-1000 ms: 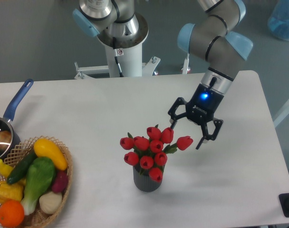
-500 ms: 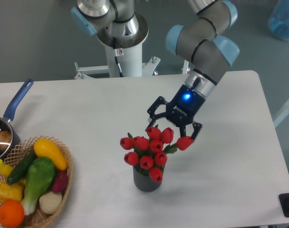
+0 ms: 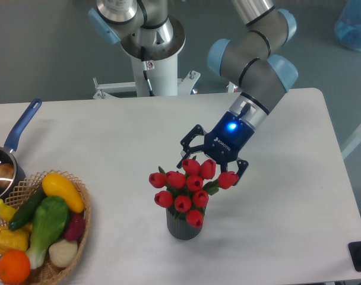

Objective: Pick up the flowers from the vase
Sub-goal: 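Lower the gripper over the tulip stems and close around them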

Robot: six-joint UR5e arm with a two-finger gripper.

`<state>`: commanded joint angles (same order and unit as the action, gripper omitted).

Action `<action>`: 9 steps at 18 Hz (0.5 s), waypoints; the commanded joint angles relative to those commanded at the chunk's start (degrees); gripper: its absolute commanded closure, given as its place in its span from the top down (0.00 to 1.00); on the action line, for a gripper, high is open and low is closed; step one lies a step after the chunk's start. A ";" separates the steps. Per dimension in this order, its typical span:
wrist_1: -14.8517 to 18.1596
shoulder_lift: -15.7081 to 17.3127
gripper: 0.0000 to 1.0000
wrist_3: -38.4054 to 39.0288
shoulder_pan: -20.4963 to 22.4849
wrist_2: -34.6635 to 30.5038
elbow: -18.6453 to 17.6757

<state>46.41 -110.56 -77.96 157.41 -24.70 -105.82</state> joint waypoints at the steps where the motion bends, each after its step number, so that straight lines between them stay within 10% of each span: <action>1: 0.00 -0.70 1.00 0.00 -0.61 0.00 0.26; 9: 0.00 -0.80 1.00 0.17 -0.70 2.81 0.35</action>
<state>46.41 -111.36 -77.78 156.71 -21.88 -105.47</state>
